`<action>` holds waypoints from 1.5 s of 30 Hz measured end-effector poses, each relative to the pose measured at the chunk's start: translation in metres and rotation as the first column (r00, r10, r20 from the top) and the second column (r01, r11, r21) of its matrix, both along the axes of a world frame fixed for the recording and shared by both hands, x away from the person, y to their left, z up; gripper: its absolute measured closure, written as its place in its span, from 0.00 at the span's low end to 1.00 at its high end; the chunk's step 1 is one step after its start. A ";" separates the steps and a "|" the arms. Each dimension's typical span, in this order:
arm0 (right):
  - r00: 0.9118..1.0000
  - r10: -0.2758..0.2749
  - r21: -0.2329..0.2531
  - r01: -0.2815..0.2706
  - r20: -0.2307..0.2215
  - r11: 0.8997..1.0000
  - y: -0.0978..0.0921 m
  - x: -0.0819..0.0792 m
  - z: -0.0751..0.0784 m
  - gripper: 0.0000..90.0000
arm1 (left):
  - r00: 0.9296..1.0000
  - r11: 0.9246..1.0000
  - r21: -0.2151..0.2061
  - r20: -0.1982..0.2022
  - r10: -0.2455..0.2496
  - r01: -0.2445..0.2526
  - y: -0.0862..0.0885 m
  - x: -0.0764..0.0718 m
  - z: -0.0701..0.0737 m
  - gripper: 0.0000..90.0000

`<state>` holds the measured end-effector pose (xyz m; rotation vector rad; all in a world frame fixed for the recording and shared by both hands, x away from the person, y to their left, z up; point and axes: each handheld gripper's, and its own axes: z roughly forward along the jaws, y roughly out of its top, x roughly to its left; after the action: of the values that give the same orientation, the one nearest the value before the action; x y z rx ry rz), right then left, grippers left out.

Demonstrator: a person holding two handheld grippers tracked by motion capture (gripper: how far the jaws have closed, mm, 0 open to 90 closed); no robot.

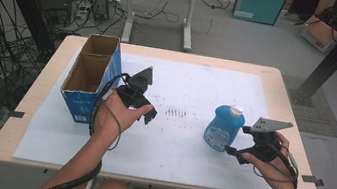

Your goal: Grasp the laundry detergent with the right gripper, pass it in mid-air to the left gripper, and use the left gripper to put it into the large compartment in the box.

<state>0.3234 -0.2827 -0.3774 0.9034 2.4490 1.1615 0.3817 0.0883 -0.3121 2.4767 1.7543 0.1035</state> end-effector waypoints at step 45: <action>0.990 -0.077 0.125 0.062 0.116 0.990 0.024 0.013 -0.026 0.02 | 1.000 1.000 0.002 0.009 -0.006 0.006 -0.001 0.000 0.001 0.08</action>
<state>0.3363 -0.2590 -0.4031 0.9161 2.2541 1.3122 0.3818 0.0874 -0.3111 2.4788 1.7443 0.1153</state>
